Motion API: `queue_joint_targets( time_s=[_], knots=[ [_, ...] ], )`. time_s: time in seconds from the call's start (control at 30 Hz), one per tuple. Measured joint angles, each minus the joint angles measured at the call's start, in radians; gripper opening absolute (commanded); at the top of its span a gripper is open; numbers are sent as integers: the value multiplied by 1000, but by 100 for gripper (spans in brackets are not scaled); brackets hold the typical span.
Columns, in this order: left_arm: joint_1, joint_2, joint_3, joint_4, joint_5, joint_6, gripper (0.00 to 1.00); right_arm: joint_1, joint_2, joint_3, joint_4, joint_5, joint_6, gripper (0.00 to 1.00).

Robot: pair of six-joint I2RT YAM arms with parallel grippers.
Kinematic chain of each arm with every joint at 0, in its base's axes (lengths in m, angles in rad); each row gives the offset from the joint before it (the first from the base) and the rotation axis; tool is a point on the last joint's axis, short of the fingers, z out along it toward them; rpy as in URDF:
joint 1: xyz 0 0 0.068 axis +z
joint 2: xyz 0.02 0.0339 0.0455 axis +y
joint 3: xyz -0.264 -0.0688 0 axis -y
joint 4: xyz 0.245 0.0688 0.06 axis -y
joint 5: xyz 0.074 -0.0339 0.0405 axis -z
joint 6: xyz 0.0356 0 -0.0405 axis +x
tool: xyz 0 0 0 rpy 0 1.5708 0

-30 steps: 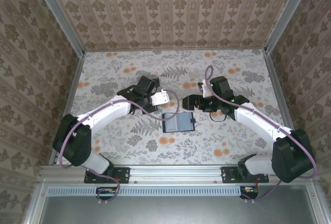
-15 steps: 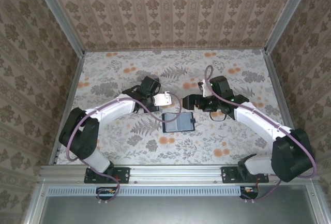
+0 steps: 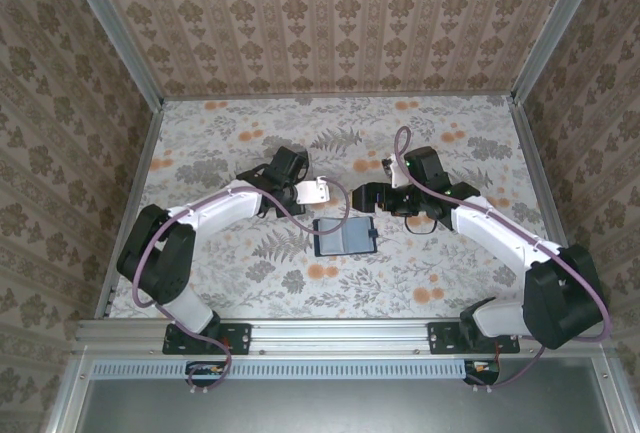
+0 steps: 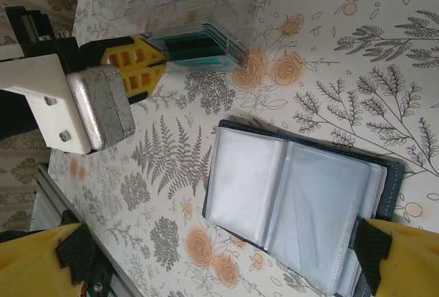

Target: Take the credit cards out of the card holder

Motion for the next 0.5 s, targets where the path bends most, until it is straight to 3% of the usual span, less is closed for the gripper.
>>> queue_joint_targets(
  time_s=[0.2,0.33,0.5],
  knots=[
    [11,38,13,2,2,-1,0,0,7,0,0,0,3,100],
    [11,43,21,-2,3,-3,22,0,7,0,0,0,3,100],
    [15,53,55,-13,3,-22,34,0,7,0,0,0,3,100]
  ],
)
